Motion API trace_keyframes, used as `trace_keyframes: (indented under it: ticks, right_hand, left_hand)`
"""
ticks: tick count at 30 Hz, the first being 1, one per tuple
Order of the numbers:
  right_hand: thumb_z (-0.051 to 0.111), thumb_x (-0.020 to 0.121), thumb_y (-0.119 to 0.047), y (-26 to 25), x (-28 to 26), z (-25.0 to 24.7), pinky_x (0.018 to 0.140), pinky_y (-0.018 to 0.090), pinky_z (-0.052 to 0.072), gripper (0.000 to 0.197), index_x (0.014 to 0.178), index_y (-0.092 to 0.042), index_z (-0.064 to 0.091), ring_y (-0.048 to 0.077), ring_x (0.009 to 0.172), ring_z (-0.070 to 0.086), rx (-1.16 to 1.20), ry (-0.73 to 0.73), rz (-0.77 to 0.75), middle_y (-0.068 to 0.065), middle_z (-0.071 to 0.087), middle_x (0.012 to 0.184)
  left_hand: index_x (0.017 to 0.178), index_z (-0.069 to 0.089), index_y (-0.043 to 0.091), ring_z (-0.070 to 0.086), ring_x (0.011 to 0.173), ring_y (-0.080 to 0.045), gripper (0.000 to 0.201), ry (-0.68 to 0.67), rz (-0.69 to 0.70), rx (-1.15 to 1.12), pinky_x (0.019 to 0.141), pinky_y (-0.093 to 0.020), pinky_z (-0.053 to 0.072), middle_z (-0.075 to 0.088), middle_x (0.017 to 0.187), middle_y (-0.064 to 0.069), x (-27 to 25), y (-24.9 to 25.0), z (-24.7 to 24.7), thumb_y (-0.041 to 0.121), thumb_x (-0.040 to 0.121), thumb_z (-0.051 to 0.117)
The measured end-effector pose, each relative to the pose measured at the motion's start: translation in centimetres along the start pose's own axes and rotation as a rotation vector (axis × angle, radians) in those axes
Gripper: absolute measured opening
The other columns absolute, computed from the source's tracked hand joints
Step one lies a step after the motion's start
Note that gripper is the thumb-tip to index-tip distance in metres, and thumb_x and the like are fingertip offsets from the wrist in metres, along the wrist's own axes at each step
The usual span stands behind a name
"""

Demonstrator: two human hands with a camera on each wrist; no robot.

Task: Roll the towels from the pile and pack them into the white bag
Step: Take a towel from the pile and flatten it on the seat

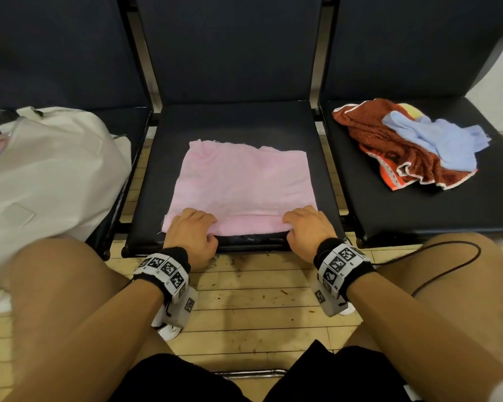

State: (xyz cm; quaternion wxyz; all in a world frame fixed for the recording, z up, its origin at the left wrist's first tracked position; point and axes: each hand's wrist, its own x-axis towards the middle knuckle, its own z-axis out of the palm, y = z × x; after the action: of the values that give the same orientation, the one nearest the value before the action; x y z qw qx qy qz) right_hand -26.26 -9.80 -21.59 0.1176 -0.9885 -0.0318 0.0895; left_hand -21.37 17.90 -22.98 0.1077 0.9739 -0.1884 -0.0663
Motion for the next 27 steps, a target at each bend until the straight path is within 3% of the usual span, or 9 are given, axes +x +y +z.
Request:
trace_keyframes:
  ticks: [4, 7, 10, 12, 15, 18, 22, 24, 27]
  right_hand:
    - [0.039, 0.095, -0.015, 0.5, 0.4, -0.4, 0.085, 0.035, 0.034, 0.030, 0.119, -0.021, 0.055, 0.025, 0.100, 0.052, 0.007, 0.002, -0.001, 0.000, 0.063, 0.099]
    - [0.034, 0.097, -0.015, 0.5, 0.2, -0.5, 0.093, 0.035, 0.028, 0.035, 0.127, -0.023, 0.051, 0.024, 0.094, 0.051, 0.034, -0.020, 0.011, 0.000, 0.061, 0.108]
    - [0.035, 0.098, -0.018, 0.3, -0.1, -0.4, 0.091, 0.031, 0.028, 0.036, 0.130, -0.023, 0.051, 0.022, 0.090, 0.040, 0.079, -0.039, 0.050, -0.001, 0.054, 0.121]
    - [0.041, 0.095, -0.018, 0.4, -0.1, 0.0, 0.093, 0.033, 0.033, 0.035, 0.127, -0.023, 0.055, 0.023, 0.097, 0.047, 0.066, -0.005, 0.030, -0.002, 0.054, 0.123]
    - [0.050, 0.090, -0.010, 0.6, 0.3, 0.3, 0.091, 0.034, 0.032, 0.029, 0.112, -0.021, 0.065, 0.020, 0.105, 0.051, 0.033, 0.106, -0.029, -0.003, 0.059, 0.118]
    - [0.052, 0.087, -0.001, 0.4, 0.3, 0.3, 0.088, 0.031, 0.037, 0.028, 0.104, -0.016, 0.069, 0.021, 0.101, 0.052, 0.053, 0.154, -0.071, 0.000, 0.065, 0.112]
    - [0.051, 0.088, -0.023, 0.0, 0.0, 0.4, 0.089, 0.033, 0.044, 0.025, 0.108, -0.019, 0.064, 0.018, 0.104, 0.049, 0.096, 0.053, -0.040, -0.003, 0.061, 0.110]
    - [0.053, 0.085, -0.032, 0.0, -0.1, 0.4, 0.091, 0.033, 0.043, 0.030, 0.113, -0.023, 0.059, 0.017, 0.104, 0.047, 0.069, 0.010, -0.028, -0.005, 0.058, 0.110]
    - [0.055, 0.082, -0.025, 0.0, 0.0, 0.1, 0.096, 0.033, 0.039, 0.037, 0.118, -0.026, 0.055, 0.018, 0.106, 0.047, 0.021, -0.055, -0.008, -0.005, 0.056, 0.113]
  left_hand:
    - [0.123, 0.061, 0.020, 0.054, 0.105, -0.025, 0.034, 0.000, -0.022, -0.016, 0.095, -0.040, 0.042, 0.068, 0.112, -0.003, 0.3, 0.0, -0.6, 0.019, 0.091, 0.048]
    - [0.130, 0.055, 0.020, 0.060, 0.100, -0.030, 0.036, -0.016, -0.087, -0.099, 0.090, -0.042, 0.049, 0.067, 0.117, -0.006, 0.2, 0.4, -1.0, 0.016, 0.096, 0.045]
    - [0.137, 0.048, 0.025, 0.063, 0.097, -0.030, 0.043, -0.055, -0.129, -0.109, 0.083, -0.041, 0.053, 0.059, 0.131, 0.000, 0.0, 0.4, -1.2, 0.019, 0.095, 0.045]
    - [0.138, 0.047, 0.025, 0.062, 0.098, -0.028, 0.045, -0.064, -0.121, -0.083, 0.082, -0.040, 0.052, 0.053, 0.135, 0.001, 0.0, 0.2, -1.0, 0.020, 0.094, 0.047]
    - [0.135, 0.054, 0.022, 0.051, 0.117, -0.025, 0.045, 0.011, -0.068, 0.007, 0.098, -0.042, 0.042, 0.050, 0.137, 0.000, 0.2, 0.1, -0.6, 0.014, 0.091, 0.053]
    - [0.120, 0.065, 0.018, 0.052, 0.112, -0.027, 0.034, 0.127, -0.002, 0.036, 0.095, -0.043, 0.040, 0.058, 0.124, -0.003, 0.3, 0.2, -0.5, 0.007, 0.088, 0.059]
    - [0.101, 0.064, 0.018, 0.055, 0.094, -0.026, 0.019, 0.059, 0.050, 0.005, 0.084, -0.040, 0.045, 0.063, 0.101, -0.001, 0.2, 0.4, -0.3, 0.025, 0.096, 0.048]
    - [0.103, 0.063, 0.021, 0.052, 0.095, -0.022, 0.028, 0.029, 0.050, 0.017, 0.085, -0.038, 0.044, 0.062, 0.104, 0.004, 0.0, 0.6, -0.1, 0.041, 0.096, 0.045]
    - [0.118, 0.061, 0.023, 0.051, 0.106, -0.020, 0.038, -0.017, 0.035, 0.037, 0.094, -0.038, 0.042, 0.058, 0.117, 0.006, -0.1, 0.6, 0.1, 0.049, 0.090, 0.055]
